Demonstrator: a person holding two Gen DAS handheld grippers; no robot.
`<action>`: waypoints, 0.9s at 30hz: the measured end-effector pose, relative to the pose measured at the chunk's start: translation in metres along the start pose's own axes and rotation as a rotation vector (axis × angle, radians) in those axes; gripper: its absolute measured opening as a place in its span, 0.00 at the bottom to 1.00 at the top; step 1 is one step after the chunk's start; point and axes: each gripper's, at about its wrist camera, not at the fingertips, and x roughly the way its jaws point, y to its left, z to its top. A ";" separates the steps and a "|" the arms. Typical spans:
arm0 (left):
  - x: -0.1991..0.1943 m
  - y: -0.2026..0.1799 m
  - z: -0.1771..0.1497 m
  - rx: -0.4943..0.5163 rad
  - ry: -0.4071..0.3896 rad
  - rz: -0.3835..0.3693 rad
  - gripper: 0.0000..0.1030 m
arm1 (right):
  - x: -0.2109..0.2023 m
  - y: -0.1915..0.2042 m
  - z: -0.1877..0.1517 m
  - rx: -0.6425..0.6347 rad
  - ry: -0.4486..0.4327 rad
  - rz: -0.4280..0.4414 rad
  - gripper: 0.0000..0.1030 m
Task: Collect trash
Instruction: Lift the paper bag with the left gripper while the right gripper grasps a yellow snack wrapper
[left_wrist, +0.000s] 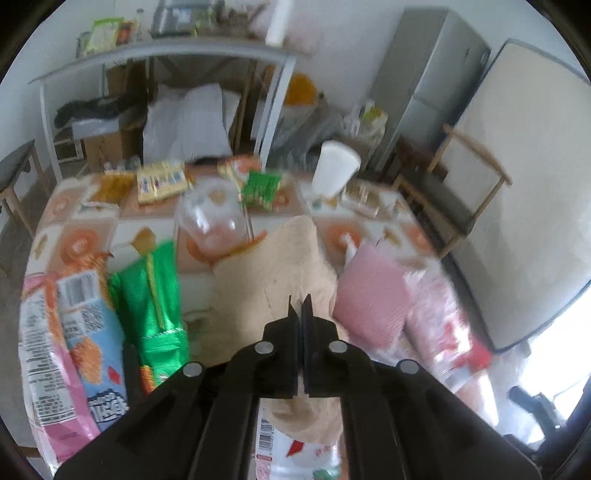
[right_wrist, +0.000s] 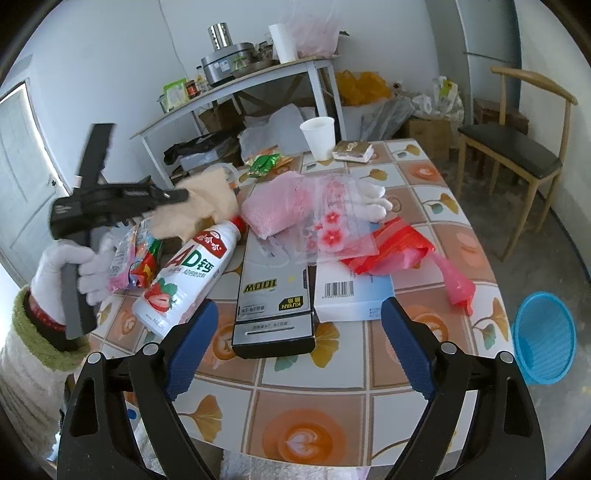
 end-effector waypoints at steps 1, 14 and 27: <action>-0.011 0.001 0.001 -0.008 -0.031 -0.011 0.01 | -0.001 0.001 0.002 -0.004 -0.004 0.000 0.81; -0.120 0.031 -0.044 -0.143 -0.299 0.014 0.01 | 0.030 0.038 0.125 -0.012 0.072 0.319 0.74; -0.136 0.045 -0.096 -0.235 -0.312 -0.052 0.01 | 0.276 0.086 0.185 0.013 0.723 0.209 0.74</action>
